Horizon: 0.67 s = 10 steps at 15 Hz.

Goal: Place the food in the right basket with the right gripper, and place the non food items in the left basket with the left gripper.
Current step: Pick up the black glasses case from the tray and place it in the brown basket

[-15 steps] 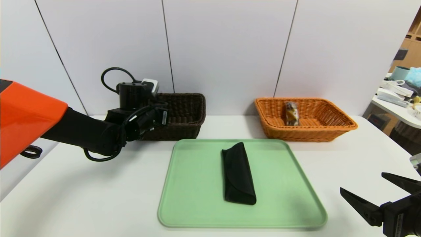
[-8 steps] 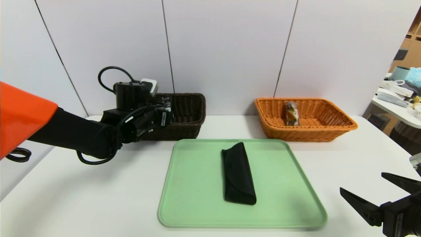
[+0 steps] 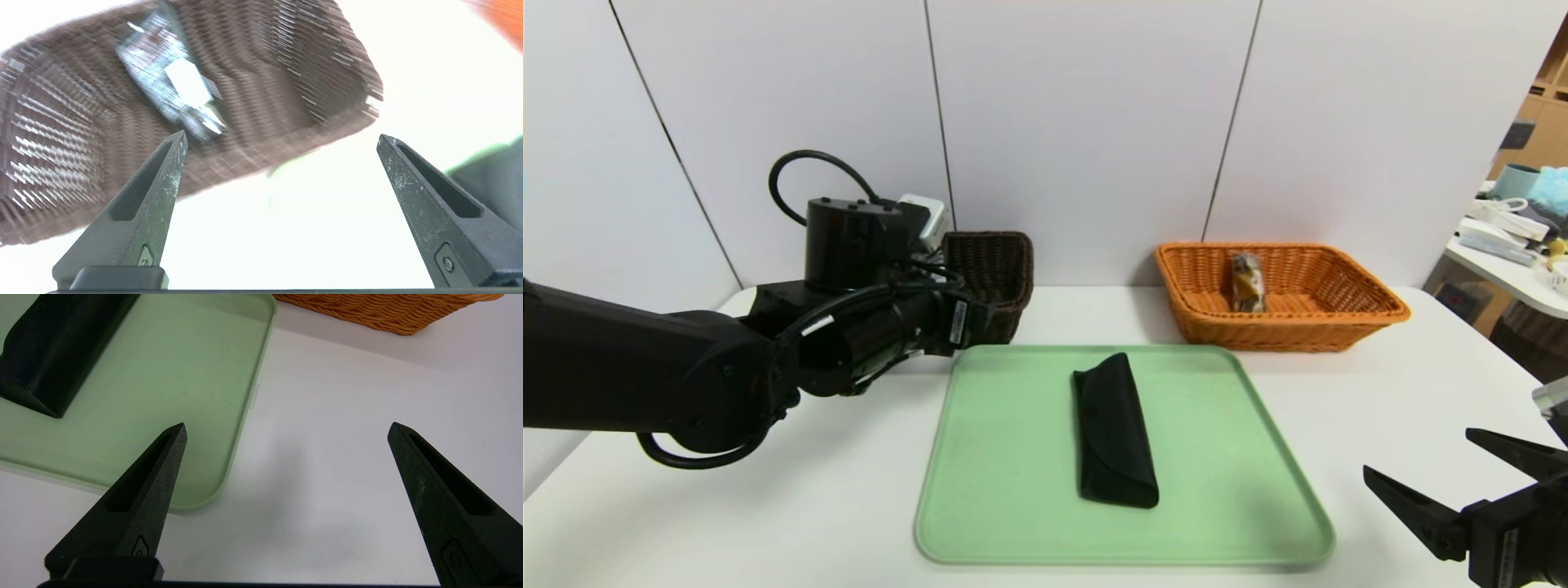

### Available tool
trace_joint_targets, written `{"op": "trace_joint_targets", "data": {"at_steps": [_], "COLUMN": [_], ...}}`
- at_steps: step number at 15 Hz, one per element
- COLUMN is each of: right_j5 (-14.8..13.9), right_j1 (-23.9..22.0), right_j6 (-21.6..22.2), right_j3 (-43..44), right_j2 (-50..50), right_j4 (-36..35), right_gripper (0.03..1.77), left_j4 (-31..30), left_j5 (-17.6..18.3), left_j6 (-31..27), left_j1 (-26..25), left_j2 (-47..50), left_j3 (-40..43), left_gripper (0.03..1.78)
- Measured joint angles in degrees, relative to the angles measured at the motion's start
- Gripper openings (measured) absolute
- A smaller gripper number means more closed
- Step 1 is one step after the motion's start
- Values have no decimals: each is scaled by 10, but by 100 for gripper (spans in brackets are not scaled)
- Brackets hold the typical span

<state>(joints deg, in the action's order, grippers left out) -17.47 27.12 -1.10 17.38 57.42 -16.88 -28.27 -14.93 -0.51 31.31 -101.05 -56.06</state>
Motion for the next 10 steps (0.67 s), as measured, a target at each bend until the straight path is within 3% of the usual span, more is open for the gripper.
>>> {"op": "trace_joint_targets", "data": {"at_steps": [3,7,10], "right_j5": [0,-2,-2], "right_j1": [0,0,0], "right_j6": [0,0,0], "right_j3": [0,0,-2], "right_j2": [0,0,-1], "right_j4": [1,1,1], "right_gripper": [169,169,169], "left_j4": [95,207,320], "left_j5": [-5,-25,-25], "left_j6": [39,47,78], "left_j1": [51,92,114], "left_j2": [50,94,110], "left_j3": [1,-5,-52], "left_gripper": [166,167,168]}}
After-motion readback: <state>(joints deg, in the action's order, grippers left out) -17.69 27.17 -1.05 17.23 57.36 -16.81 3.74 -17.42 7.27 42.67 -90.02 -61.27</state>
